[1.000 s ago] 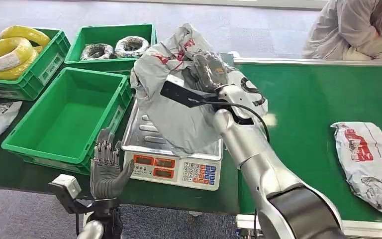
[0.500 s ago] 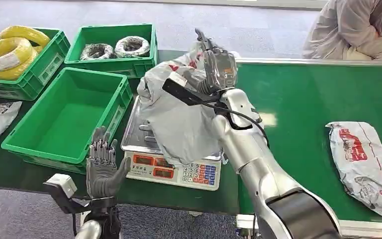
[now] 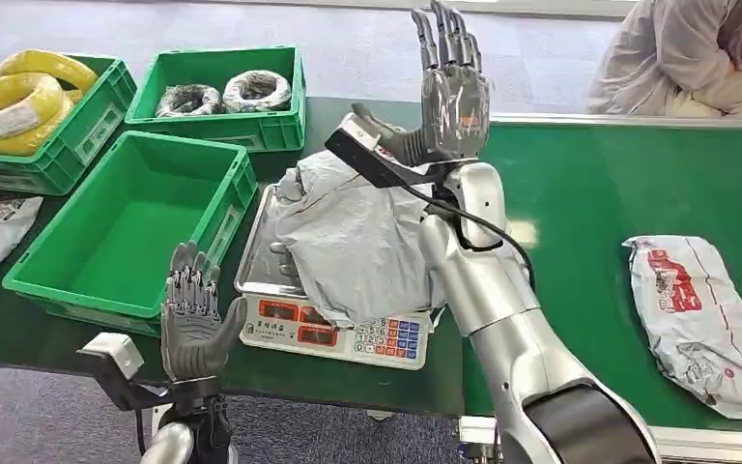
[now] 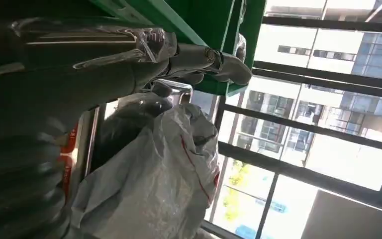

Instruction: Moved the parcel from conveyor to table for the left to box.

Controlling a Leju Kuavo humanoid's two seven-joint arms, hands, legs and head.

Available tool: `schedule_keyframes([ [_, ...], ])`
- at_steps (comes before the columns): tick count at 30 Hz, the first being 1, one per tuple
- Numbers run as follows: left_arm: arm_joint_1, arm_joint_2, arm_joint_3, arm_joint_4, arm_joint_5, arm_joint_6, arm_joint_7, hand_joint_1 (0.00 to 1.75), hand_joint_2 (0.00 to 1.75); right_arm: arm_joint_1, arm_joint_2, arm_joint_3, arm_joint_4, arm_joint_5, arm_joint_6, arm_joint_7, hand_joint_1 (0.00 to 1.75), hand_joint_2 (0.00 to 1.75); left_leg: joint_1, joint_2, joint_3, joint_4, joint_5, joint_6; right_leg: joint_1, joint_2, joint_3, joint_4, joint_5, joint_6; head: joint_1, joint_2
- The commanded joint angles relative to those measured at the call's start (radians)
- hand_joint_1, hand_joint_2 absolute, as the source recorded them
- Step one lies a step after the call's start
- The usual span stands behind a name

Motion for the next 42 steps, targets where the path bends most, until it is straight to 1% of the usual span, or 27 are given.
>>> schedule_keyframes([
  [1, 0.028, 0.011, 0.013, 0.028, -0.018, 0.003, -0.019, 0.0, 1.75, 0.164, -0.004, -0.186, -0.489, 0.002, -0.103, -0.065, 0.0, 0.0, 0.0, -0.003, 0.001, -0.002, 0.0, 0.001, 0.001, -0.004, 0.003, -0.002, -0.001, -0.002, 0.0, 0.0],
  [2, 0.029, 0.011, 0.012, 0.019, -0.071, 0.041, -0.053, 0.0, 1.75, 0.221, 0.034, -0.253, -0.635, -0.025, -0.103, -0.132, 0.0, 0.0, 0.0, -0.002, 0.002, -0.003, 0.0, 0.002, 0.001, -0.004, 0.004, -0.003, -0.001, -0.002, 0.0, 0.0],
  [3, 0.013, 0.024, 0.012, -0.116, -0.215, 0.153, -0.077, 0.0, 1.75, 0.277, 0.095, -0.334, -0.787, -0.117, -0.103, -0.233, 0.0, 0.0, 0.0, -0.003, 0.0, -0.001, 0.0, 0.001, 0.0, -0.005, 0.001, -0.001, -0.001, -0.002, 0.0, 0.0],
  [5, -0.018, 0.064, 0.0, -0.22, -0.306, 0.248, -0.077, 0.0, 1.75, 0.419, 0.095, -0.345, -0.906, -0.206, -0.103, -0.311, 0.0, 0.0, 0.002, -0.005, -0.004, 0.0, 0.0, 0.0, 0.002, -0.007, -0.001, 0.0, -0.001, -0.002, 0.0, 0.0],
  [6, -0.049, 0.084, -0.005, -0.269, -0.352, 0.29, -0.077, 0.0, 1.75, 0.459, 0.095, -0.358, -0.946, -0.23, -0.103, -0.323, 0.0, 0.0, 0.001, -0.006, -0.003, 0.0, 0.0, 0.0, 0.002, -0.008, 0.0, 0.0, -0.002, -0.003, 0.0, 0.0],
  [8, -0.049, 0.084, -0.005, -0.269, -0.352, 0.29, -0.077, 0.0, 1.75, 0.459, 0.095, -0.358, -0.946, -0.23, -0.103, -0.323, 0.0, 0.0, 0.002, -0.008, -0.003, 0.0, 0.0, 0.0, 0.003, -0.009, 0.0, -0.001, -0.002, -0.003, 0.001, 0.0],
  [9, -0.099, 0.094, 0.005, -0.26, -0.395, 0.305, -0.077, 0.0, 1.75, 0.514, 0.095, -0.37, -0.957, -0.303, -0.103, -0.377, 0.0, 0.0, 0.001, -0.007, -0.001, -0.002, 0.0, 0.0, 0.002, -0.008, 0.001, -0.002, -0.002, -0.003, -0.002, 0.0],
  [10, -0.158, 0.107, 0.007, -0.239, -0.447, 0.316, -0.077, 0.0, 1.75, 0.524, 0.095, -0.361, -0.933, -0.322, -0.103, -0.379, 0.0, 0.0, 0.0, -0.008, 0.001, -0.003, 0.0, 0.001, 0.001, -0.009, 0.004, -0.002, -0.003, -0.003, 0.0, 0.0],
  [11, -0.195, 0.079, 0.034, -0.225, -0.503, 0.311, -0.059, 0.0, 1.75, 0.533, 0.095, -0.352, -0.926, -0.33, -0.103, -0.381, 0.0, 0.0, 0.0, -0.008, 0.006, -0.007, 0.0, 0.001, 0.001, -0.01, 0.008, -0.006, -0.003, -0.005, 0.0, 0.0],
  [12, -0.234, 0.084, 0.033, -0.218, -0.516, 0.308, -0.043, 0.0, 1.75, 0.538, 0.095, -0.356, -0.92, -0.337, -0.103, -0.392, 0.0, 0.0, 0.0, -0.004, 0.005, -0.007, 0.001, 0.002, 0.002, -0.007, 0.007, -0.006, -0.002, -0.005, 0.0, 0.0],
  [15, -0.448, 0.084, 0.019, -0.126, -0.637, 0.322, 0.091, 0.0, 1.75, 0.567, 0.095, -0.288, -0.817, -0.4, -0.103, -0.428, 0.0, 0.0, 0.002, -0.008, -0.002, -0.001, 0.001, 0.0, 0.002, -0.01, 0.001, -0.001, -0.002, -0.003, 0.0, 0.0],
  [17, -0.51, 0.079, 0.011, -0.085, -0.69, 0.323, 0.131, 0.0, 1.75, 0.575, 0.095, -0.258, -0.78, -0.437, -0.103, -0.446, 0.0, 0.0, 0.001, -0.006, 0.0, -0.001, 0.002, 0.0, 0.001, -0.008, 0.002, 0.0, -0.001, -0.003, 0.0, 0.0],
  [18, -0.596, 0.082, -0.016, -0.03, -0.766, 0.321, 0.182, 0.0, 1.75, 0.581, 0.035, -0.149, -0.73, -0.52, -0.082, -0.424, 0.0, 0.0, 0.001, -0.005, 0.0, -0.001, 0.003, 0.0, 0.002, -0.008, 0.002, -0.001, 0.0, -0.004, 0.0, 0.0],
  [20, -0.636, 0.073, -0.022, -0.006, -0.773, 0.321, 0.205, 0.0, 1.75, 0.585, 0.025, -0.128, -0.724, -0.531, -0.103, -0.418, 0.0, 0.0, 0.001, -0.004, 0.001, -0.002, 0.003, 0.0, 0.002, -0.006, 0.004, -0.002, 0.001, -0.004, 0.0, 0.0],
  [21, -0.684, 0.082, -0.051, 0.026, -0.85, 0.3, 0.264, 0.0, 1.75, 0.587, -0.01, -0.082, -0.714, -0.546, -0.077, -0.412, 0.0, 0.0, 0.002, -0.003, 0.002, -0.001, 0.002, 0.0, 0.002, -0.005, 0.003, -0.001, 0.001, -0.004, 0.0, 0.0],
  [22, -0.734, 0.097, -0.085, 0.069, -0.928, 0.266, 0.321, 0.0, 1.75, 0.59, -0.039, -0.036, -0.719, -0.62, 0.007, -0.406, 0.0, 0.0, 0.001, -0.002, 0.002, -0.001, 0.002, 0.0, 0.002, -0.005, 0.004, -0.001, 0.001, -0.004, 0.0, 0.0],
  [23, -0.786, 0.081, -0.104, 0.114, -0.96, 0.254, 0.352, 0.0, 1.75, 0.596, -0.042, -0.035, -0.721, -0.623, 0.007, -0.406, 0.0, 0.0, 0.001, -0.004, 0.002, -0.002, 0.003, 0.001, 0.002, -0.007, 0.004, -0.002, 0.002, -0.005, 0.0, 0.0],
  [24, -0.874, 0.071, -0.161, 0.234, -1.103, 0.173, 0.441, 0.0, 1.75, 0.602, -0.041, -0.021, -0.725, -0.669, 0.051, -0.419, 0.0, 0.0, 0.001, -0.006, 0.001, 0.0, 0.002, 0.0, 0.002, -0.008, 0.003, 0.0, 0.001, -0.004, -0.001, 0.0],
  [25, -0.91, 0.039, -0.163, 0.308, -1.118, 0.197, 0.438, 0.0, 1.75, 0.604, -0.039, -0.014, -0.727, -0.668, 0.062, -0.424, 0.0, 0.0, 0.002, -0.006, 0.002, -0.002, 0.003, 0.0, 0.003, -0.009, 0.005, -0.002, 0.001, -0.005, 0.0, 0.0],
  [26, -0.968, 0.027, -0.22, 0.423, -1.224, 0.133, 0.483, 0.0, 1.75, 0.61, -0.034, -0.013, -0.739, -0.663, 0.063, -0.429, 0.0, 0.0, 0.002, -0.009, 0.001, 0.0, 0.003, 0.0, 0.002, -0.011, 0.004, -0.001, 0.0, -0.004, 0.0, 0.0],
  [27, -1.014, -0.006, -0.261, 0.549, -1.312, 0.148, 0.494, 0.0, 1.75, 0.616, -0.031, -0.013, -0.759, -0.679, 0.079, -0.431, 0.0, 0.0, 0.002, -0.012, 0.0, 0.001, 0.003, 0.0, 0.003, -0.015, 0.006, -0.001, 0.0, -0.004, 0.0, 0.0],
  [29, -1.026, -0.036, -0.262, 0.622, -1.327, 0.196, 0.486, 0.0, 1.75, 0.62, -0.032, -0.016, -0.776, -0.679, 0.089, -0.426, 0.0, 0.0, 0.001, -0.012, 0.001, 0.0, 0.004, 0.001, 0.002, -0.014, 0.006, -0.002, 0.0, -0.003, 0.0, 0.0],
  [33, -1.018, -0.026, -0.26, 0.616, -1.325, 0.202, 0.481, 0.0, 1.75, 0.619, -0.032, -0.02, -0.776, -0.679, 0.092, -0.424, 0.0, 0.0, 0.0, -0.002, 0.004, -0.002, 0.001, 0.001, 0.001, -0.004, 0.005, -0.004, 0.001, -0.004, 0.0, 0.0],
  [35, -1.055, -0.052, -0.341, 0.724, -1.457, 0.082, 0.516, 0.0, 1.75, 0.633, -0.026, -0.029, -0.801, -0.719, 0.143, -0.443, 0.0, 0.0, 0.0, 0.0, 0.004, -0.002, 0.001, 0.0, 0.0, -0.002, 0.004, -0.002, 0.001, -0.004, 0.0, 0.0],
  [39, -1.117, -0.174, -0.462, 1.072, -1.623, 0.034, 0.535, 0.0, 1.75, 0.673, -0.028, -0.014, -0.854, -0.754, 0.258, -0.456, 0.0, 0.0, 0.001, -0.009, 0.001, -0.001, 0.002, 0.0, 0.001, -0.011, 0.004, -0.003, 0.0, -0.004, 0.0, 0.0],
  [40, -1.109, -0.174, -0.493, 1.09, -1.629, 0.019, 0.539, 0.0, 1.75, 0.683, -0.03, -0.004, -0.86, -0.755, 0.278, -0.459, 0.0, 0.0, 0.001, -0.011, 0.002, -0.002, 0.003, 0.001, 0.002, -0.012, 0.006, -0.005, 0.0, -0.004, 0.0, 0.0],
  [42, -1.097, -0.174, -0.515, 1.108, -1.629, 0.036, 0.547, 0.0, 1.75, 0.692, -0.027, 0.008, -0.858, -0.751, 0.277, -0.46, 0.0, 0.0, 0.0, -0.002, 0.002, -0.001, 0.001, 0.0, 0.001, -0.003, 0.003, -0.003, 0.001, -0.003, 0.0, 0.0],
])
